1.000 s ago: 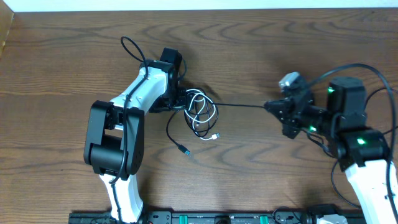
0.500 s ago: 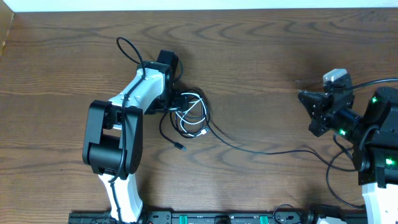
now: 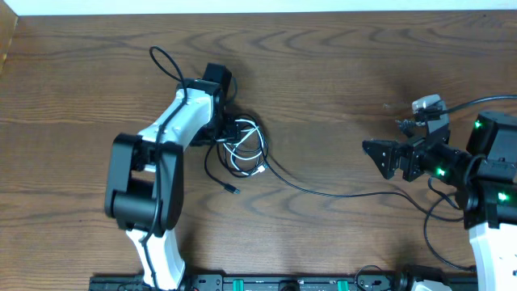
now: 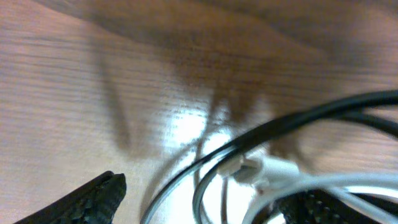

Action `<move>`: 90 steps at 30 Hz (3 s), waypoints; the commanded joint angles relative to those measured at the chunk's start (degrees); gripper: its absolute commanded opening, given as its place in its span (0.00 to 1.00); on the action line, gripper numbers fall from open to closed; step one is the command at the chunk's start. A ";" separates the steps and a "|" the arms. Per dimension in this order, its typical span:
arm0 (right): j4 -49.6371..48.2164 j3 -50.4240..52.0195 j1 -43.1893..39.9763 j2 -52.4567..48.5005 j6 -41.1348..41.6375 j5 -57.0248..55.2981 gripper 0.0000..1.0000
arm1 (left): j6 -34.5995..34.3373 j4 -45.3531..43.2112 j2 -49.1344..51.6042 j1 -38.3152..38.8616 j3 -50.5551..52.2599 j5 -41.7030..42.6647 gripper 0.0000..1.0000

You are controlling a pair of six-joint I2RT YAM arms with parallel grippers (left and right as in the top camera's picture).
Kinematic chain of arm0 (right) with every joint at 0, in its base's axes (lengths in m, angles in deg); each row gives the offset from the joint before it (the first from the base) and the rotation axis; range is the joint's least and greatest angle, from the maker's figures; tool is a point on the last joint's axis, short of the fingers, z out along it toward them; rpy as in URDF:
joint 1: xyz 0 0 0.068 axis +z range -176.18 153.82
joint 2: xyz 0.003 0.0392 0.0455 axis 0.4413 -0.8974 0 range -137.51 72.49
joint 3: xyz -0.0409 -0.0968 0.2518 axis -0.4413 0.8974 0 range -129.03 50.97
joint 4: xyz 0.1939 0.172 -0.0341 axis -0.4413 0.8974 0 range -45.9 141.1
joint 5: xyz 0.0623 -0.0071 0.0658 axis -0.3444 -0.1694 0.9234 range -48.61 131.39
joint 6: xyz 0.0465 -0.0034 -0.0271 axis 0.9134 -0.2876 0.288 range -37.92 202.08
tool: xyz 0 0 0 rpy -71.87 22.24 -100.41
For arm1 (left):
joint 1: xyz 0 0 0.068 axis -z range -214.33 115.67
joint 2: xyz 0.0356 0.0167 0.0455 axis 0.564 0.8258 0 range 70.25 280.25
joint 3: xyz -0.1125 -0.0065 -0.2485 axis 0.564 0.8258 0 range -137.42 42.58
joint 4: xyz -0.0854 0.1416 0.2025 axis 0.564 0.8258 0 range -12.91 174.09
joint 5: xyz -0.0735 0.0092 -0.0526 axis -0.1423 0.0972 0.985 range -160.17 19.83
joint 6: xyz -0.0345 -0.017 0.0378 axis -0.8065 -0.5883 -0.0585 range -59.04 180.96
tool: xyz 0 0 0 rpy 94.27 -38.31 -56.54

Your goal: Untangle cables

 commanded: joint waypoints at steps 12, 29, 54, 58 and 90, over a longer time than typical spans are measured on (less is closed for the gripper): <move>1.01 -0.37 0.04 -4.81 0.39 1.03 0.99 | 0.50 1.90 -22.86 -0.02 -2.23 -0.55 0.92; 1.05 -0.37 0.04 -4.83 -0.07 1.03 0.99 | 0.48 17.00 -24.72 -0.02 -2.10 -0.55 0.92; 0.00 -0.37 0.04 -4.85 -0.87 1.03 0.99 | -5.22 32.22 -24.22 -0.04 -1.99 2.78 0.98; 0.68 -0.37 0.04 -4.85 -0.94 1.01 0.99 | -6.12 36.26 -24.09 -0.02 -1.99 19.06 0.98; -25.31 -0.35 30.64 -21.57 0.94 8.26 0.99 | 14.91 31.01 -24.09 10.16 -1.99 21.73 0.98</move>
